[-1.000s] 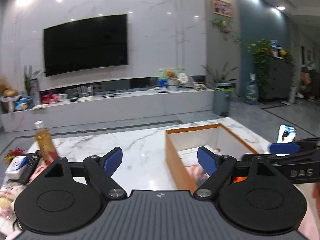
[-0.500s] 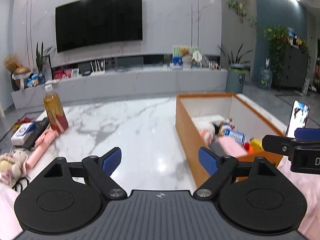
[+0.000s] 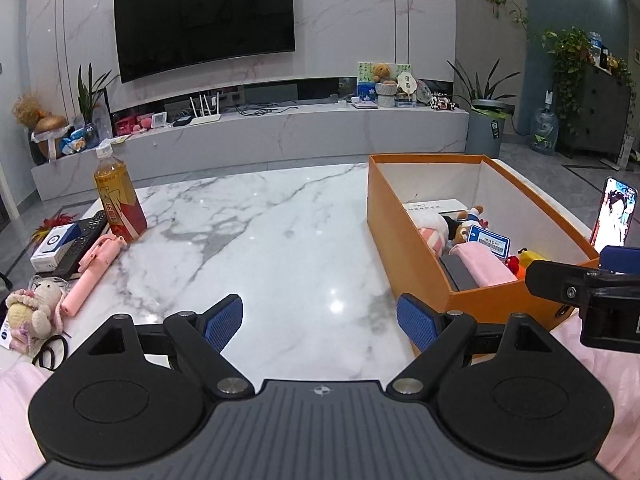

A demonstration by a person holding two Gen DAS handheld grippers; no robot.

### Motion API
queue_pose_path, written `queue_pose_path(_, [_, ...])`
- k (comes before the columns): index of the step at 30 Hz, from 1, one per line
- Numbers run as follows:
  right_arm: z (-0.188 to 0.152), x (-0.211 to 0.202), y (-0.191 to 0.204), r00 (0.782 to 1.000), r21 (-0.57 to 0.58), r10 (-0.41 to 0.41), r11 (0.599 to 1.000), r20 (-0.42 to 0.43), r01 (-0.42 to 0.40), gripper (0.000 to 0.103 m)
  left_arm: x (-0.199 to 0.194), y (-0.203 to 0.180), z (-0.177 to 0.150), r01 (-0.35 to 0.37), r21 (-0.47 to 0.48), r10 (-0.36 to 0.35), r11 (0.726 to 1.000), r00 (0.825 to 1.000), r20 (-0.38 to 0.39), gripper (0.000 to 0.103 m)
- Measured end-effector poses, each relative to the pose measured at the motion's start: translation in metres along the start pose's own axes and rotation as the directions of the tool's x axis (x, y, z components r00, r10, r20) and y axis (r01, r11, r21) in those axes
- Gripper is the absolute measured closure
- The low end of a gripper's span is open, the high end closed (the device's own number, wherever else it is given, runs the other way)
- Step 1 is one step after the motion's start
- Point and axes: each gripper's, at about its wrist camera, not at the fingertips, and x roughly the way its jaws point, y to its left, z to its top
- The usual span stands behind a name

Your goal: Organize objects

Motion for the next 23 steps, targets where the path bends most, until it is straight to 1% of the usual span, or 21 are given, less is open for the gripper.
queue_pose_path(2, [0.0004, 0.0001, 0.0009, 1.0, -0.003, -0.001, 1.0, 0.001, 0.001, 0.01, 0.0, 0.001, 0.0014, 0.005, -0.004, -0.005, 1.0, 1.0, 0.0, 0.003])
queue_pose_path(10, [0.0008, 0.0018, 0.0054, 1.0, -0.019, 0.001, 1.0, -0.01, -0.001, 0.009, -0.001, 0.0038, 0.0023, -0.013, -0.024, 0.012, 1.0, 1.0, -0.003, 0.003])
queue_pose_path(23, [0.0022, -0.0002, 0.006, 1.0, -0.021, -0.002, 1.0, -0.002, 0.002, 0.009, -0.0028, 0.0037, 0.0062, -0.008, -0.014, 0.008, 1.0, 1.0, 0.002, 0.003])
